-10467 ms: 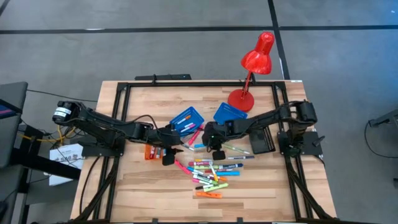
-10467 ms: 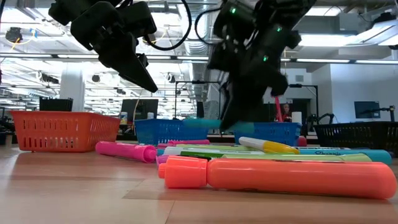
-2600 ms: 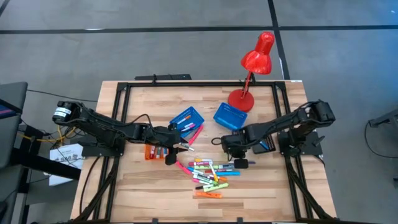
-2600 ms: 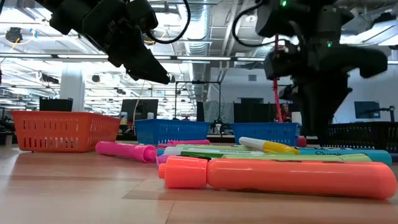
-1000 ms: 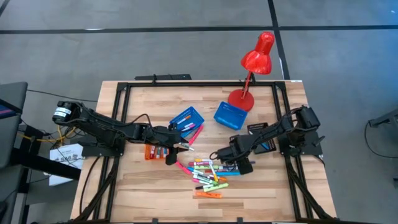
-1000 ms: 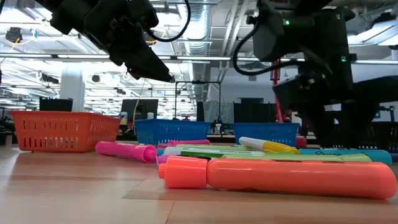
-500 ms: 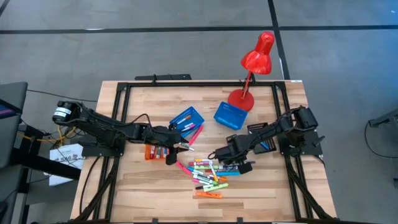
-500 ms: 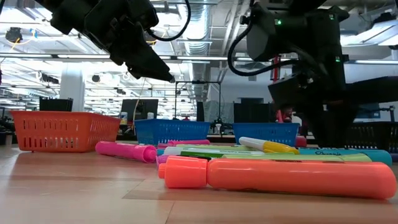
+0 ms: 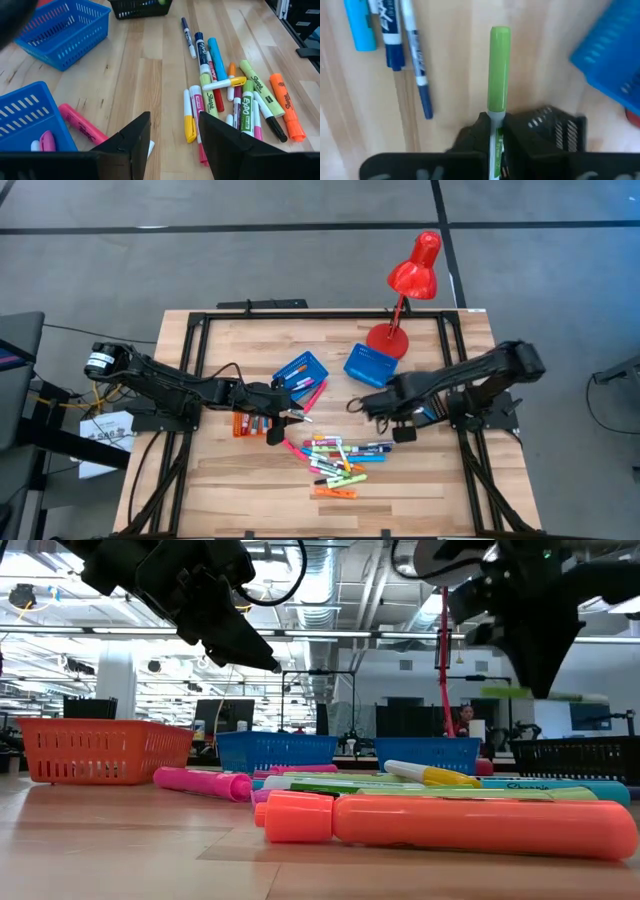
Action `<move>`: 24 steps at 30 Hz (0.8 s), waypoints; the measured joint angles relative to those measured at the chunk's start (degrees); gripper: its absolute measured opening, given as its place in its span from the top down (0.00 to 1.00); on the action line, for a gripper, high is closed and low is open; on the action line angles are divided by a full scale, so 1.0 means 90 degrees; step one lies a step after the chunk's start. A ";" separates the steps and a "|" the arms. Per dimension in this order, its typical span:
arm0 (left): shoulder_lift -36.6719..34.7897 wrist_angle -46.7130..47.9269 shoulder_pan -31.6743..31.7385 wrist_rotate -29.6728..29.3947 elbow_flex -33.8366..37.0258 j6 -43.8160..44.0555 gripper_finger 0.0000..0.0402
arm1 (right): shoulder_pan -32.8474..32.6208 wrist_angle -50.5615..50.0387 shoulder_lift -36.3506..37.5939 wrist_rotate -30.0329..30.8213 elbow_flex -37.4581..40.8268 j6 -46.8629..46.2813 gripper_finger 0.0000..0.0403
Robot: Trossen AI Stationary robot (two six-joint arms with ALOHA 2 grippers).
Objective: Pick & Place Markers
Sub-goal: Put the small light green marker pen into the black bin
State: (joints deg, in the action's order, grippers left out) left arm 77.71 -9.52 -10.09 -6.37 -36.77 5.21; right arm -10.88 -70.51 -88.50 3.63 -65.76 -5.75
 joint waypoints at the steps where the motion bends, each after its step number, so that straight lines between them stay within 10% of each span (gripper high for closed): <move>1: 0.0000 0.0000 0.0000 0.0001 0.0001 0.0000 0.59 | 0.0061 0.0047 0.0215 0.0061 0.0136 -0.0054 0.96; 13: 0.0000 -0.0121 0.0000 -0.0001 -0.0001 -0.0574 0.59 | 0.0879 0.0697 0.2283 0.0404 0.2350 -0.3013 0.89; 24: 0.0001 -0.0548 0.0431 0.0002 0.0002 -0.1217 0.59 | 0.1004 0.0910 0.2241 0.0212 0.2878 -0.3997 0.82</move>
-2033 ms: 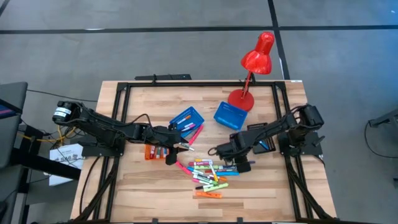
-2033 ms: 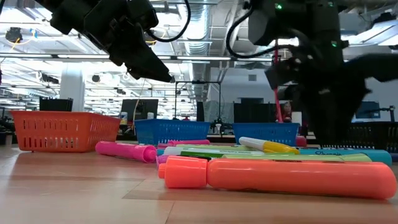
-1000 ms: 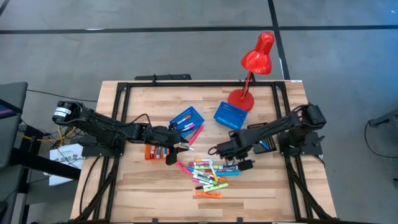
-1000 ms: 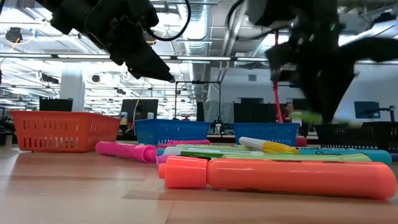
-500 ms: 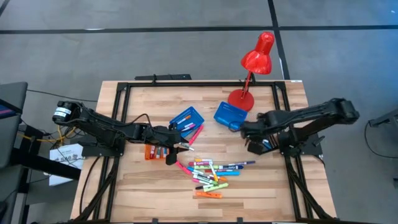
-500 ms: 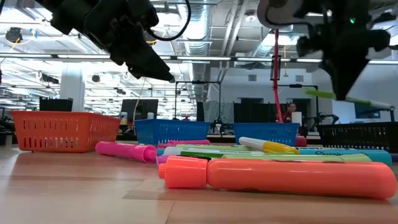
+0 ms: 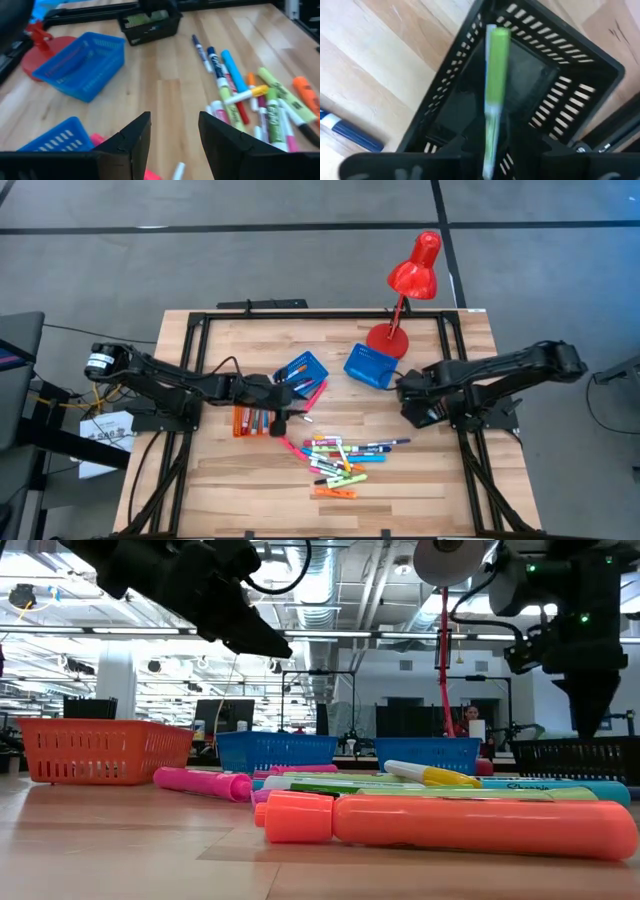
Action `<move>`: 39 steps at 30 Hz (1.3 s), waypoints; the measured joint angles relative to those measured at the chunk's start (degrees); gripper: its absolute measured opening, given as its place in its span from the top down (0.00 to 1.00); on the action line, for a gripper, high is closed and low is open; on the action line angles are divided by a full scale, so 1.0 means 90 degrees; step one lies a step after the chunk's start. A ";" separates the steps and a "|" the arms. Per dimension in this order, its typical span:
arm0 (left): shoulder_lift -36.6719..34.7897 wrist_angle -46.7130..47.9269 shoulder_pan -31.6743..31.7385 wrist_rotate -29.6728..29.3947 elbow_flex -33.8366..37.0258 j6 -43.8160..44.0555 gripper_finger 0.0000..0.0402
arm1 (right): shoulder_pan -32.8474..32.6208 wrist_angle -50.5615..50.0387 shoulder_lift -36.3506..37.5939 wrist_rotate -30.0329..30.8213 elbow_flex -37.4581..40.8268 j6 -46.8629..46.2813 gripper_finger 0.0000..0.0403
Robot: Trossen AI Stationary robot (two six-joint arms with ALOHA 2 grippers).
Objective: Pick & Place Markers
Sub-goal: Put the small light green marker pen into the black bin, then put the small dark blue marker pen into the black bin
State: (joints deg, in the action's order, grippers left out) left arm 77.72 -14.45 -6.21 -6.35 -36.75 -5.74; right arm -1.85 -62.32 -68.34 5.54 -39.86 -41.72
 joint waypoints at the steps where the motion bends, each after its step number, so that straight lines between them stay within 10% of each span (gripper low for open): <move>1: -0.0001 -0.0017 0.0071 0.0000 0.0000 -0.0002 0.59 | 0.0000 0.0069 -0.0044 0.0000 0.0000 0.0007 0.81; 14: 0.0000 -0.0301 0.0715 0.1579 0.0000 -0.0002 0.59 | -0.0272 0.0683 -0.0107 0.0034 -0.0823 0.0786 0.73; 28: 0.0001 -0.0319 0.0679 0.1622 0.0000 -0.0104 0.59 | -0.2535 0.2002 -0.0932 -0.0119 -0.0845 0.1019 0.73; 39: -0.0001 -0.0478 0.0691 0.1620 -0.0001 -0.0197 0.59 | -0.2671 0.2166 -0.2523 -0.0428 -0.0845 0.1196 0.73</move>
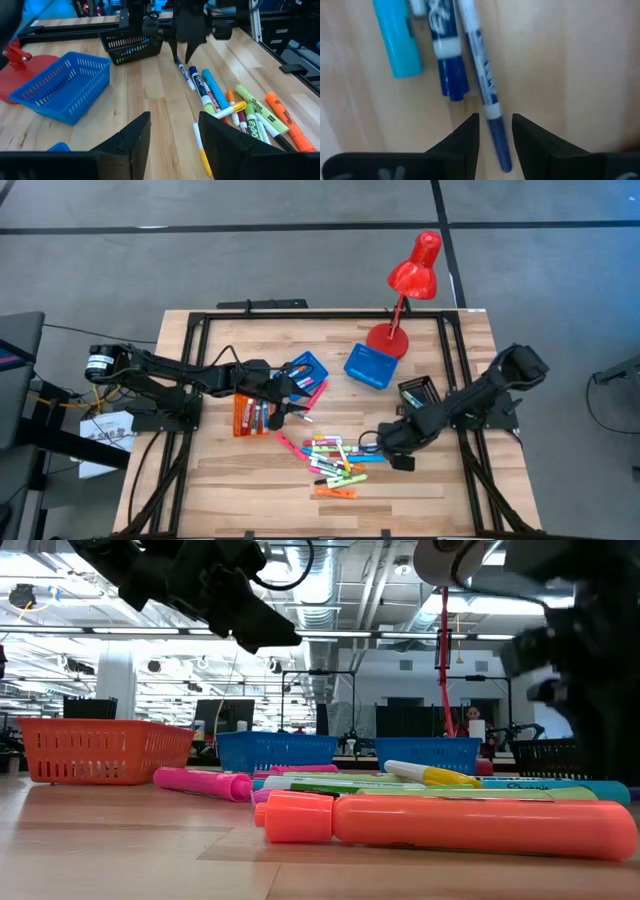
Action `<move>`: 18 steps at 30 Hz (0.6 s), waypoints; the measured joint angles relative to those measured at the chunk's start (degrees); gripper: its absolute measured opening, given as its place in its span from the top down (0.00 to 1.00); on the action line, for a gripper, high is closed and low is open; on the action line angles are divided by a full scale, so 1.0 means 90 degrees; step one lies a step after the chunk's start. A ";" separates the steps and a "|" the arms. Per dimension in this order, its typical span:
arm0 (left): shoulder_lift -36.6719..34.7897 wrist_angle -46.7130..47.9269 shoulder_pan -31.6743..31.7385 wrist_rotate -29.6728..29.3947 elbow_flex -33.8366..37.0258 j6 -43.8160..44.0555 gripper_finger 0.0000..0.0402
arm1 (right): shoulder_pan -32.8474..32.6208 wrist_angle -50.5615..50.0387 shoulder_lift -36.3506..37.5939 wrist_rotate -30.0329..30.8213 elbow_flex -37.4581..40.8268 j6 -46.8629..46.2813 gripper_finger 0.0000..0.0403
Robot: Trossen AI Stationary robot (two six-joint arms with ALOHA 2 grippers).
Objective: Pick & Place Markers
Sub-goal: Put the small dark blue marker pen into the black bin
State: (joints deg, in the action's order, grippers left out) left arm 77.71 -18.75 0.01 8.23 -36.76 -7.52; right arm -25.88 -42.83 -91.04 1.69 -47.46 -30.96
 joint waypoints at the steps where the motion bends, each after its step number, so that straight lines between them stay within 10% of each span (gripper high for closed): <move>1: 0.0000 -0.0022 0.0011 0.0002 0.0001 -0.0001 0.59 | 0.0024 0.0013 -0.0099 -0.0203 0.0000 -0.0002 0.73; 18: 0.0000 -0.0241 0.0017 0.0000 0.0001 -0.0305 0.59 | 0.0293 0.0220 0.0042 -0.0526 -0.0230 0.0135 0.95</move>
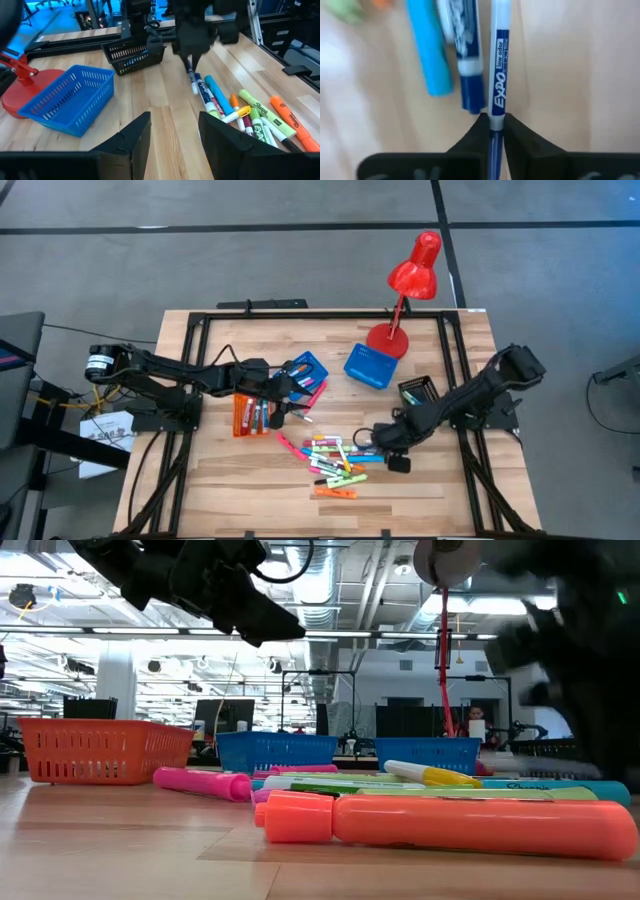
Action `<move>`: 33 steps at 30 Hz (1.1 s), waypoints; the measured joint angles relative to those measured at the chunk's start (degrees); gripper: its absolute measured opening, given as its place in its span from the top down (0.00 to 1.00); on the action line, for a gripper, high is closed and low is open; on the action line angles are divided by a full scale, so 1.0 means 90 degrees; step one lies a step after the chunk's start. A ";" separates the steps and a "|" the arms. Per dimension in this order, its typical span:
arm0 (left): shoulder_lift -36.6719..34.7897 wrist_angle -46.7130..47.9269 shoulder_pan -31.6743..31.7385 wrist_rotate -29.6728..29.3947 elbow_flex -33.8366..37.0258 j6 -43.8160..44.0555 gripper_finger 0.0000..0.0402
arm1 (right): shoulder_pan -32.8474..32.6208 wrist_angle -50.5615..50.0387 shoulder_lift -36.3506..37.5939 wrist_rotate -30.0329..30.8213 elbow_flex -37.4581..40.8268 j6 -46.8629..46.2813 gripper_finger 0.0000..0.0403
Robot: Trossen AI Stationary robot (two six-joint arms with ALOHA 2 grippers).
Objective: Pick & Place Markers
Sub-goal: Put the small dark blue marker pen into the black bin
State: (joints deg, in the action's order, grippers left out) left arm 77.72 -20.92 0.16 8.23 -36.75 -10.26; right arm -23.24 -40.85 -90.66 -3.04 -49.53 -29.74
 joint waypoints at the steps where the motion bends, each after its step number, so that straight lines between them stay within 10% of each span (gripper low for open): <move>1: -0.0001 -0.0016 0.0000 0.0000 0.0000 0.0000 0.59 | 0.0019 -0.0020 0.0133 0.0002 -0.0013 0.0037 0.96; 16: -0.0001 -0.0019 -0.0010 0.0000 -0.0001 0.0125 0.59 | 0.0370 -0.3429 0.2356 0.1881 -0.0245 -0.1856 0.94; 33: 0.0000 -0.0020 -0.0010 0.0000 0.0000 0.0410 0.59 | 0.1199 -0.2127 0.3397 0.1516 0.1770 -0.2536 0.87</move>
State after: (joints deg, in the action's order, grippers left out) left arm 77.72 -21.10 0.08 8.23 -36.76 -6.57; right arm -12.45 -59.99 -60.10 10.60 -33.61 -52.57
